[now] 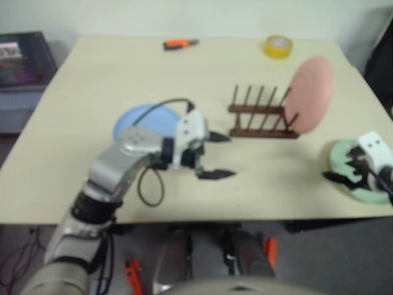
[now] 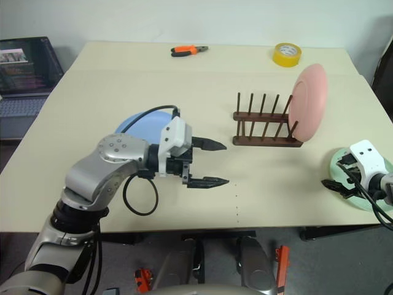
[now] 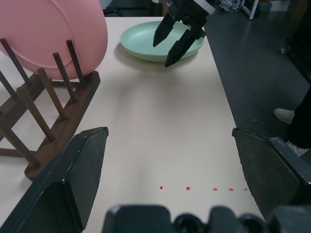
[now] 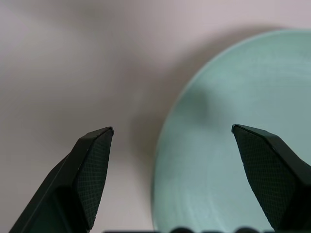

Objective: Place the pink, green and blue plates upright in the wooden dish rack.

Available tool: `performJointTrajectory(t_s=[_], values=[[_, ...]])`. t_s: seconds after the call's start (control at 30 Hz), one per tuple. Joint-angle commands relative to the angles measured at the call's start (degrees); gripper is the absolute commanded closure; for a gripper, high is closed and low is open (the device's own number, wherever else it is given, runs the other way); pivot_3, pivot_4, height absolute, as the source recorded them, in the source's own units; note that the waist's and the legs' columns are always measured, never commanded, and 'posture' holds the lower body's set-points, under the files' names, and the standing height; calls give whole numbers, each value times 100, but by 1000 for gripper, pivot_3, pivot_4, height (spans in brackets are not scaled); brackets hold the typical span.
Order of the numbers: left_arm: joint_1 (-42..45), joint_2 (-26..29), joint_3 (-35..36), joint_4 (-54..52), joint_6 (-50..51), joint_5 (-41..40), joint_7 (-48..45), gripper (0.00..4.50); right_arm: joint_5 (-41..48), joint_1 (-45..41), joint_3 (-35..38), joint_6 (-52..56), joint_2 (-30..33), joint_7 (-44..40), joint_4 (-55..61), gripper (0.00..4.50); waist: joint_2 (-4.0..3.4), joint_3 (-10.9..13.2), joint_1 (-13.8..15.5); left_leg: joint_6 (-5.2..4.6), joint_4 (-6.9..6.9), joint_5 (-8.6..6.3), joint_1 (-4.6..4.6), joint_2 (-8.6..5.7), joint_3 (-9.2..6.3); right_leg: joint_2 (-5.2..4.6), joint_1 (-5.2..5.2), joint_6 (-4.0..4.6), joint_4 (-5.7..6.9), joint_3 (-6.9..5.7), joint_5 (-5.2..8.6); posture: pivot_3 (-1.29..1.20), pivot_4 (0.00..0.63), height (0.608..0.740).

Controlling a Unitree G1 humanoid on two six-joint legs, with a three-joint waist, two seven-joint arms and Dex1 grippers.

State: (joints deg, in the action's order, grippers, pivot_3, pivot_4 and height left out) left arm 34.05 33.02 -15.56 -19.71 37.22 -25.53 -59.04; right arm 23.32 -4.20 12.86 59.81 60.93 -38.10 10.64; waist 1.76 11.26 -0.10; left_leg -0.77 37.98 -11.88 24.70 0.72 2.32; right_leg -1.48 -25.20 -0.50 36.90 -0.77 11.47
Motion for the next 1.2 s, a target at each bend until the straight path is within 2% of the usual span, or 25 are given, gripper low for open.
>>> performJointTrajectory(t_s=[0.03, 0.37, 0.47, 0.53, 0.6, 0.83, 1.0, 1.2], values=[[23, -6, 73, -200, -8, -40, 49, 0, -139, -58, 56, -130, 0, 39, -41, 238, 0, 0, -1, 0, 0, 0, 0, 1, 0, 1, 0, 0, 0, 0, 0, 0, 150, 740], [40, -14, 63, -188, 10, -50, 110, 0, -208, 10, 134, -103, -170, 73, -153, 238, 0, 0, 0, 0, 0, 0, 0, 0, 0, 2, 1, -1, 0, 1, -1, 0, 150, 740], [45, -23, 70, -202, 25, -72, 117, 0, -234, 58, 117, -111, -178, 52, -162, 724, 0, 0, 0, 0, 0, 0, 0, 1, 0, 3, 1, -2, 1, 2, -1, 0, 150, 740], [45, -28, 71, -215, 33, -90, 109, 0, -241, 70, 123, -110, -178, 47, -154, 1381, 0, 0, -1, 0, 0, 0, -1, 1, -1, 3, 1, -1, 2, 1, -1, 0, 150, 740], [45, -31, 64, -229, 40, -105, 99, 0, -241, 71, 132, -106, -165, 40, -145, 2221, 0, 0, -1, 0, 1, 0, -1, 1, 0, 4, 1, -2, 2, 3, -1, 0, 150, 740], [69, -54, 50, -232, 62, -125, 99, 0, -240, 17, 211, -98, -100, 27, -116, 4489, 7, -4, -3, 0, 5, 0, -3, 2, -1, 5, 6, -2, 1, 3, -2, 0, 150, 740], [80, -68, 42, -202, 46, -124, 81, 0, -162, -35, 607, -88, -137, 14, -133, 4489, 9, -5, -3, -1, 10, 1, -7, 1, -2, 7, 12, -3, 1, 4, -2, 0, 150, 740], [187, -110, 34, -28, -32, -73, 16, 0, 366, -922, 1812, 212, -195, 125, 90, 4489, 5, -6, -18, -2, 9, 1, -9, 0, 5, 10, 7, -8, 6, 8, -5, 0, 150, 740]])
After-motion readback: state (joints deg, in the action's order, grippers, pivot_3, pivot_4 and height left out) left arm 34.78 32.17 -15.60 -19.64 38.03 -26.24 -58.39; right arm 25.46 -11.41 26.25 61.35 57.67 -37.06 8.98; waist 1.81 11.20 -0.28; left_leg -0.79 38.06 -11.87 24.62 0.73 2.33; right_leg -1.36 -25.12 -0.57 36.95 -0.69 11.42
